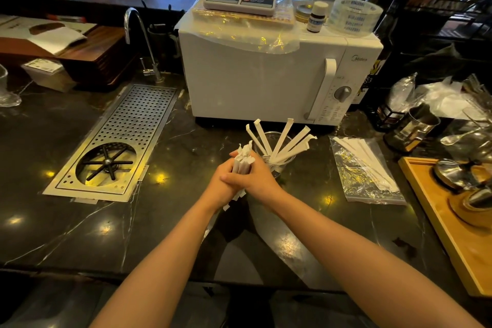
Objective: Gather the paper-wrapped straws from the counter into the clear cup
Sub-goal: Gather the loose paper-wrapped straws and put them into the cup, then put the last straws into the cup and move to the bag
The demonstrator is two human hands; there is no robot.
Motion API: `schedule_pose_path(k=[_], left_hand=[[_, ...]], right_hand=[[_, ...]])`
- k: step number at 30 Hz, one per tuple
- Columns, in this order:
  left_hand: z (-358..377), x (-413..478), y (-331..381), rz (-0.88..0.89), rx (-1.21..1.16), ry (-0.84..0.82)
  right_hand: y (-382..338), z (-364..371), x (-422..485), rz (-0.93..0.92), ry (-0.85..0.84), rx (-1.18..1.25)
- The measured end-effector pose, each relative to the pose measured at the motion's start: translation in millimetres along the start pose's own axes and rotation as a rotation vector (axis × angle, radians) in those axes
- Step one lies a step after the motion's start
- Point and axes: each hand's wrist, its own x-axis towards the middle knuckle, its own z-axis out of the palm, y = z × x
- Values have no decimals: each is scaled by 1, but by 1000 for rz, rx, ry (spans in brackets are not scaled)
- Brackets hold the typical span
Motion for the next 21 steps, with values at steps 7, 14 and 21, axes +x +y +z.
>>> schedule_pose_path(k=[7, 14, 21], left_hand=[[-2, 2, -6, 2, 13, 15], [-13, 2, -11, -145, 71, -41], [-26, 6, 12, -73, 142, -36]], right_hand=[[5, 2, 3, -6, -17, -18], [2, 9, 4, 27, 31, -23], [-20, 12, 1, -22, 56, 54]])
